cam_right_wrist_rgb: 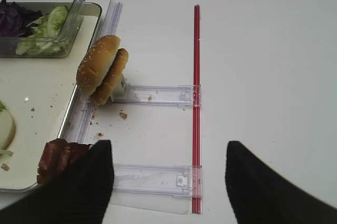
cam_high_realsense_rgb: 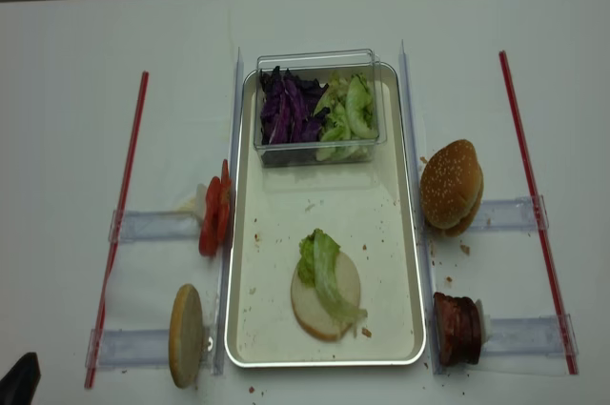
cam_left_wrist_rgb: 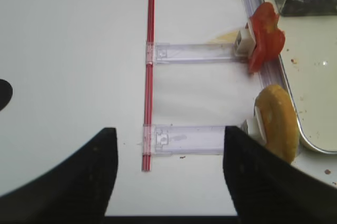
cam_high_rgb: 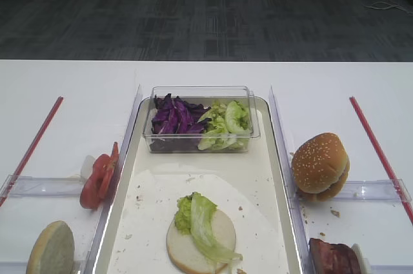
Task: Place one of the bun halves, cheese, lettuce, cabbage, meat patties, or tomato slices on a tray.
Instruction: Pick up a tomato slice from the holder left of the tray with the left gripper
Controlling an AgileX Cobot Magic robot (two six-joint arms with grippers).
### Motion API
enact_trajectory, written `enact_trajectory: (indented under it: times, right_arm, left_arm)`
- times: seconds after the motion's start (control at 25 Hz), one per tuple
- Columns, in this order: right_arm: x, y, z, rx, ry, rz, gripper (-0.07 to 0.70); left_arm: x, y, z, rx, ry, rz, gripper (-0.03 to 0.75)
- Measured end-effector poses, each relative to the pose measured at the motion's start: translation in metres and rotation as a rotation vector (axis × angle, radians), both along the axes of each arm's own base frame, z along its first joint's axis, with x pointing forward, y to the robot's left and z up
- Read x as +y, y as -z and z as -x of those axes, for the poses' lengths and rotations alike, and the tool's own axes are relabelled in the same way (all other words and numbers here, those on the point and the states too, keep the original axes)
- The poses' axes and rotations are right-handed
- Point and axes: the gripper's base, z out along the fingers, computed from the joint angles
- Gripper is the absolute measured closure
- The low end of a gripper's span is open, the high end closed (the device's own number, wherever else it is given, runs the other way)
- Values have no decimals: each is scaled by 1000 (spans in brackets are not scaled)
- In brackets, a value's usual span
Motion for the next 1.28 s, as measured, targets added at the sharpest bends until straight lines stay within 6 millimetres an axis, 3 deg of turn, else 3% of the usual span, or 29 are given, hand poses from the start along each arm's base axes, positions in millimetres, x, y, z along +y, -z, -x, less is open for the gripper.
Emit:
enact_trajectory:
  times: [0.6, 0.84, 1.28]
  right_arm:
    - [0, 0, 0, 0, 0, -1, 164]
    - [0, 0, 0, 0, 0, -1, 164]
    - [0, 0, 0, 0, 0, -1, 164]
  left_arm:
    - [-2, 6, -53, 387, -60, 61, 296]
    - [-3, -7, -74, 443, -64, 60, 297]
    - [-4, -21, -138, 598, -44, 34, 299]
